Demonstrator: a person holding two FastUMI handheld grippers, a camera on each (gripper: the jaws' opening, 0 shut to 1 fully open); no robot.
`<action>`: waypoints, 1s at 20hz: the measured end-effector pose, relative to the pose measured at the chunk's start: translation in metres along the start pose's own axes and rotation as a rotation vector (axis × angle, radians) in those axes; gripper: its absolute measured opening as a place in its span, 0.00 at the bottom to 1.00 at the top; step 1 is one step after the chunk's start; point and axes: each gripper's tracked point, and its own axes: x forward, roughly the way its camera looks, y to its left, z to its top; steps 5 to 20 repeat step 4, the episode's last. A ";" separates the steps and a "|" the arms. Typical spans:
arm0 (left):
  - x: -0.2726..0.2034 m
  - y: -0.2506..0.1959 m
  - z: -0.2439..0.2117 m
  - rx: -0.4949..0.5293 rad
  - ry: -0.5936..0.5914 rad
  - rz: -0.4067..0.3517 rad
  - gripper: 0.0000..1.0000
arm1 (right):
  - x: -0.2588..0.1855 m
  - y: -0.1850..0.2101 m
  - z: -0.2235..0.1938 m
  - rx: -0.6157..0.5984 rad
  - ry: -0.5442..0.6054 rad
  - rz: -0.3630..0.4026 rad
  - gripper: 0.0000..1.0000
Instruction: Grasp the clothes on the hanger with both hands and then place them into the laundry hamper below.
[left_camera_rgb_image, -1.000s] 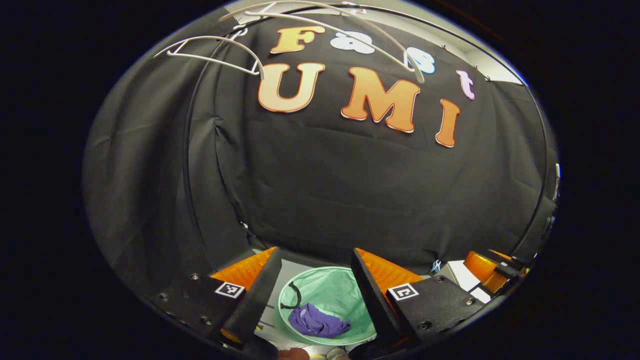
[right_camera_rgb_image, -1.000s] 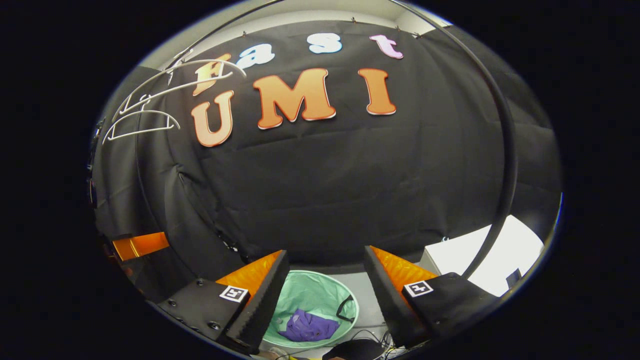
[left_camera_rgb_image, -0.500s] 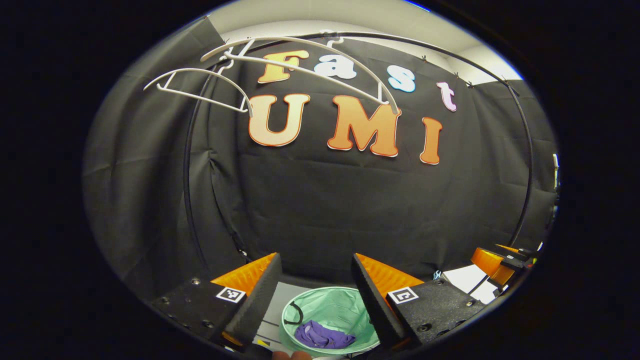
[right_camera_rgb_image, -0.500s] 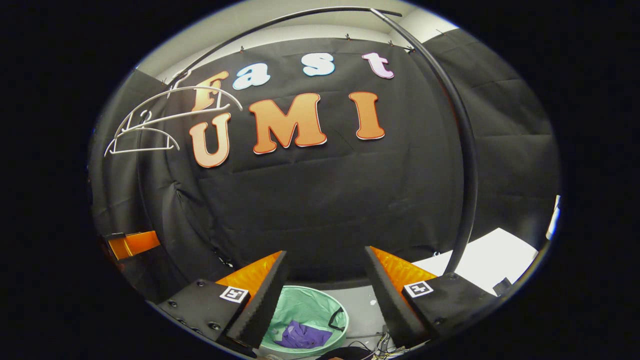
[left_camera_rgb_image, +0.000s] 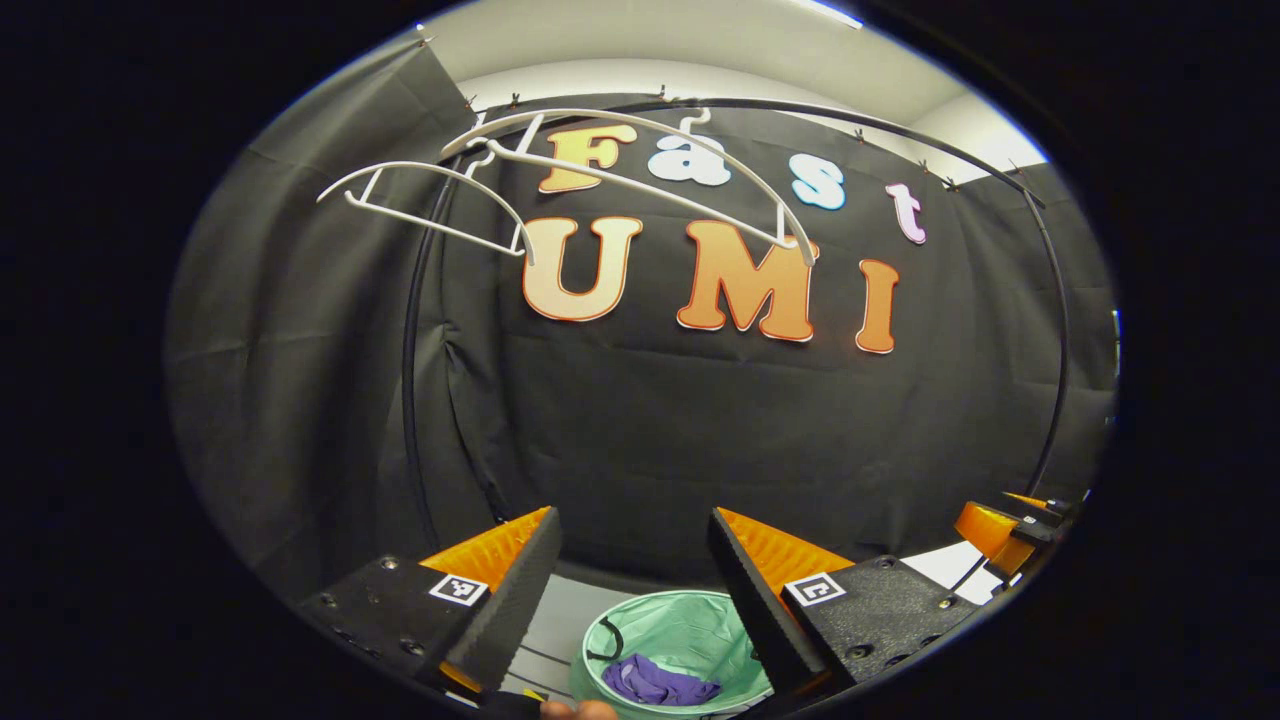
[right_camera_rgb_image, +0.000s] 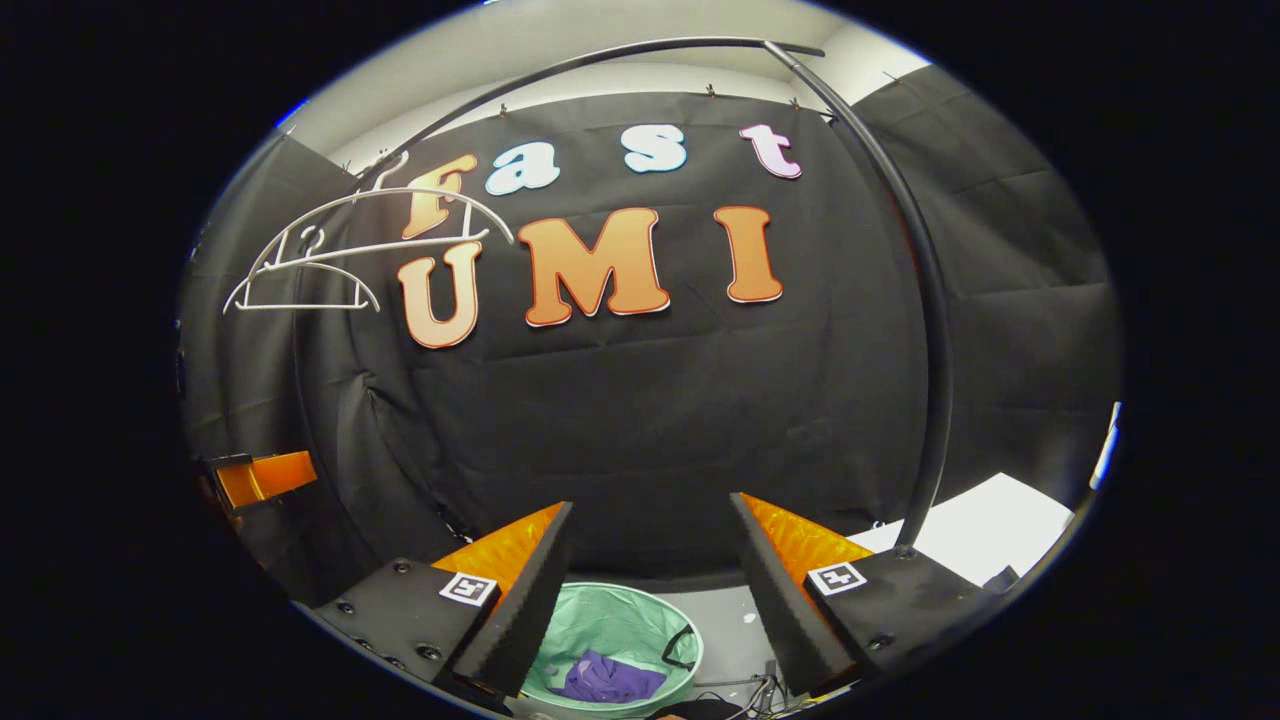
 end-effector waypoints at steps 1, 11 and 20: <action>0.002 0.002 -0.001 -0.004 0.004 0.006 0.91 | 0.000 0.000 -0.001 -0.004 0.001 -0.001 0.98; -0.001 0.005 -0.004 -0.009 0.008 0.012 0.90 | -0.001 0.003 0.000 0.002 -0.005 0.007 0.98; -0.001 0.005 -0.004 -0.009 0.008 0.012 0.90 | -0.001 0.003 0.000 0.002 -0.005 0.007 0.98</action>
